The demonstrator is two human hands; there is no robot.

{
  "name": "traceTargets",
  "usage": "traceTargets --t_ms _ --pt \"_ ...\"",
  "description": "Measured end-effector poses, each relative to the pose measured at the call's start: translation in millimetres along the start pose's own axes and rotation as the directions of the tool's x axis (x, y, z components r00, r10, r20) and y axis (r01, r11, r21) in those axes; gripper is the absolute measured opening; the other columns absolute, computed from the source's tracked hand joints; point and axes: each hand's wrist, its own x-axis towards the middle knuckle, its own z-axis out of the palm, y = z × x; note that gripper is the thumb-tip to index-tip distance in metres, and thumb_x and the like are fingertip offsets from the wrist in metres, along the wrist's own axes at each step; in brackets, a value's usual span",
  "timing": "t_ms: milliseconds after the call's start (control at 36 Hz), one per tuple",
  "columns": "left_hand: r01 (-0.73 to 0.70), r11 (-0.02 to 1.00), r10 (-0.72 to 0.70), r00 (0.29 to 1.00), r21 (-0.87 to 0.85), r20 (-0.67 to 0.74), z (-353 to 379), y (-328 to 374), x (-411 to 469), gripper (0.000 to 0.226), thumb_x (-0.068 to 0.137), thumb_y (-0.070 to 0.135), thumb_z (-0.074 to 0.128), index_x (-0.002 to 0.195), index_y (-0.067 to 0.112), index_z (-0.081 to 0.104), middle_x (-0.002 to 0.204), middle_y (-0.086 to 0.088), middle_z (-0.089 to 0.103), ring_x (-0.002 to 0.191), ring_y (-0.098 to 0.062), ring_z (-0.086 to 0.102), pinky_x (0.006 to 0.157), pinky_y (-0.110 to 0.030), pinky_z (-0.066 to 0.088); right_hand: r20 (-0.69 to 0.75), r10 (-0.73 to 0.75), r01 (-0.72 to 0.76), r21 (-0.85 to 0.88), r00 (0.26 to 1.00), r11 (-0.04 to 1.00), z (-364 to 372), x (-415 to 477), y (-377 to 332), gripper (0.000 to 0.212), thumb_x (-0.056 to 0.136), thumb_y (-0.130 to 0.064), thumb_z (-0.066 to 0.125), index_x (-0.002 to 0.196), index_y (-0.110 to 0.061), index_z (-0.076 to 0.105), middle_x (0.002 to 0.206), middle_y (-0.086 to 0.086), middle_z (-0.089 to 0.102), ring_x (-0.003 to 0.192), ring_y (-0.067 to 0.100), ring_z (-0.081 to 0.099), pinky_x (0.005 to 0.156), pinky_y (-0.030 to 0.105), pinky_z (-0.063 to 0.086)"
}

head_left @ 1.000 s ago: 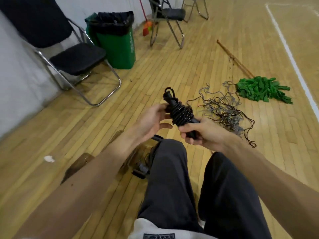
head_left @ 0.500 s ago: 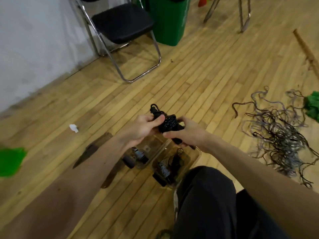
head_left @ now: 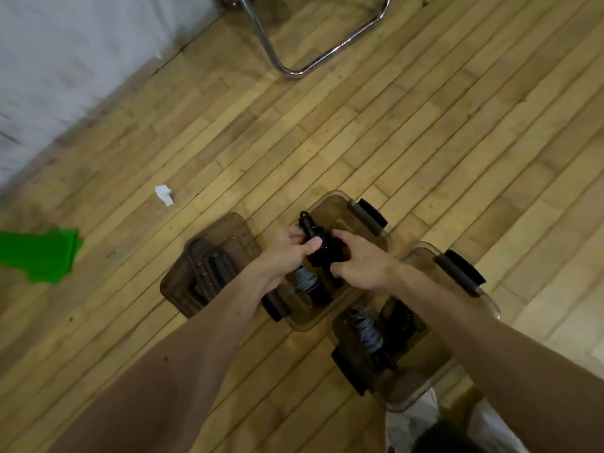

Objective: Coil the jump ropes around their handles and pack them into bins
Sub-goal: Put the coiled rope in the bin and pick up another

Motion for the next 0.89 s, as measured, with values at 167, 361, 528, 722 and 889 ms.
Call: traceTargets --t_ms 167,361,528,722,889 --pt "0.126 0.988 -0.125 0.992 0.093 -0.013 21 -47 76 0.01 0.099 0.015 0.062 0.098 0.024 0.065 0.102 0.004 0.069 0.095 -0.01 0.065 0.078 -0.019 0.055 0.066 0.023 -0.02 -0.044 0.998 0.999 24 86 51 0.052 0.1 -0.01 0.052 0.15 -0.012 0.036 0.118 0.003 0.053 0.107 0.021 0.057 0.083 0.027 0.048" --pt "0.352 0.931 -0.34 0.933 0.099 -0.119 45 -91 111 0.011 0.098 0.018 0.065 0.105 0.011 0.063 0.098 -0.008 0.069 0.089 -0.022 0.067 0.065 -0.028 0.057 0.197 0.143 -0.118 -0.136 0.97 0.984 46 141 70 0.026 0.102 -0.01 0.047 0.127 -0.015 0.053 0.108 0.008 0.055 0.099 0.026 0.057 0.082 0.033 0.049" --pt "0.34 0.927 -0.275 0.903 0.159 -0.329 60 -91 120 0.029 0.097 0.01 0.059 0.118 -0.008 0.06 0.11 -0.024 0.064 0.097 -0.035 0.063 0.082 -0.027 0.054 0.252 0.192 -0.114 -0.293 0.948 0.949 56 152 71 0.048 0.103 -0.009 0.045 0.15 -0.006 0.034 0.14 0.017 0.051 0.122 0.032 0.054 0.099 0.038 0.05" --pt "0.365 0.854 -0.22 0.899 0.371 -0.378 58 -67 104 0.035 0.092 0.014 0.066 0.121 -0.006 0.06 0.123 -0.021 0.06 0.109 -0.033 0.058 0.082 -0.031 0.048 0.094 0.11 -0.104 -0.068 0.989 0.992 41 132 73 0.023 0.101 -0.013 0.05 0.121 -0.008 0.059 0.105 0.008 0.06 0.087 0.023 0.059 0.069 0.03 0.048" --pt "0.153 0.87 -0.035 0.968 0.469 -0.25 53 5 56 0.025 0.093 0.023 0.068 0.11 0.007 0.057 0.099 -0.001 0.058 0.101 -0.023 0.059 0.081 -0.032 0.052 -0.101 0.054 -0.057 -0.029 0.993 0.998 -26 58 66 0.031 0.102 -0.017 0.05 0.128 -0.017 0.067 0.135 0.003 0.062 0.123 0.021 0.057 0.092 0.022 0.044"
